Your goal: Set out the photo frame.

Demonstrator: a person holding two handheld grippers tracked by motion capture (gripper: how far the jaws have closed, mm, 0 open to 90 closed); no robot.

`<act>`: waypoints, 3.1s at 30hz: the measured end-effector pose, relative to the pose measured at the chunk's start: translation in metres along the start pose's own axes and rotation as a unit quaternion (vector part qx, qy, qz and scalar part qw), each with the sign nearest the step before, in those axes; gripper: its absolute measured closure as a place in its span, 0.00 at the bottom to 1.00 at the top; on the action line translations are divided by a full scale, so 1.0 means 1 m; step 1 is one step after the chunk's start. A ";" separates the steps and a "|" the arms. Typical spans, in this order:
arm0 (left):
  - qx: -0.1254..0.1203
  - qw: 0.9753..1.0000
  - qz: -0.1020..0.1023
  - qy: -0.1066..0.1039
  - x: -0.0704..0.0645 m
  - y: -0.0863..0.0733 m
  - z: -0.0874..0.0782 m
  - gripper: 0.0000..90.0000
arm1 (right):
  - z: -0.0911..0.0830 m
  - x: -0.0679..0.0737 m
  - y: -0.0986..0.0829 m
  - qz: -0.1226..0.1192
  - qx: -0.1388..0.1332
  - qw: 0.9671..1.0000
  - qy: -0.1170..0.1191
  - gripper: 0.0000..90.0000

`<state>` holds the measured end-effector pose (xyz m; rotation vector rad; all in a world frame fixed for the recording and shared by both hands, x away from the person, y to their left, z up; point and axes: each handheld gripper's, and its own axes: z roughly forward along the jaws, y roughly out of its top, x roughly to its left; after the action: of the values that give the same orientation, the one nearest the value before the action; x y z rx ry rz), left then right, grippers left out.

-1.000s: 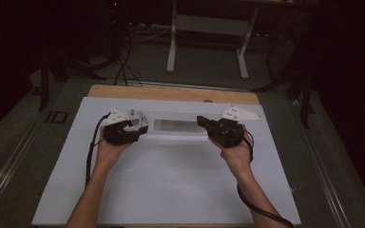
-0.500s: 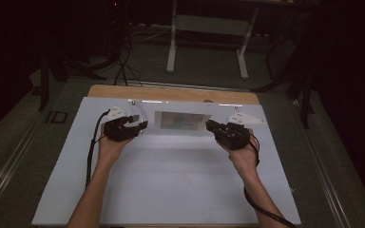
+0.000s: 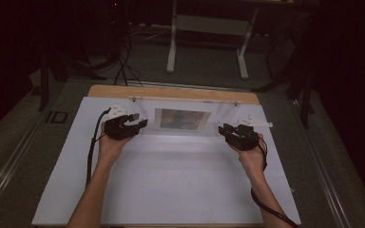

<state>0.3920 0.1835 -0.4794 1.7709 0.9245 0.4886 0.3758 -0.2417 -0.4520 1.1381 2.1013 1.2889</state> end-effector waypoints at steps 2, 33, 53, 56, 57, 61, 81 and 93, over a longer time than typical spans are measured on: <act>0.000 1.000 0.000 0.000 0.000 0.000 0.000 0.56 | 0.001 -0.002 -0.001 0.003 0.001 1.000 -0.002 0.75; -0.017 1.000 -0.006 0.018 0.002 -0.002 0.007 0.56 | 0.033 -0.026 -0.001 -0.018 -0.050 0.999 -0.010 0.50; -0.011 0.998 0.001 0.061 -0.003 0.005 0.015 0.56 | 0.039 -0.027 0.004 -0.023 -0.045 0.998 -0.030 0.52; -0.010 0.998 -0.004 0.059 -0.003 0.005 0.015 0.56 | 0.038 -0.027 0.005 -0.025 -0.045 0.998 -0.031 0.52; -0.010 0.998 -0.006 0.056 -0.003 0.006 0.014 0.56 | 0.035 -0.027 0.007 -0.018 -0.049 0.998 -0.029 0.52; -0.008 0.999 -0.011 0.051 -0.005 0.008 0.012 0.56 | 0.030 -0.025 0.010 -0.020 -0.050 0.998 -0.030 0.52; 0.020 0.999 -0.026 0.028 -0.019 0.016 -0.006 0.56 | 0.000 -0.009 0.006 0.003 -0.030 0.999 -0.031 0.52; 0.012 0.999 -0.040 0.016 -0.032 0.001 -0.013 0.56 | -0.018 0.000 -0.007 0.014 -0.029 0.999 -0.033 0.53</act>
<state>0.3637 0.1664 -0.4706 1.7451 1.0245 0.4575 0.3605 -0.2531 -0.4500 1.1719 1.9954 1.2983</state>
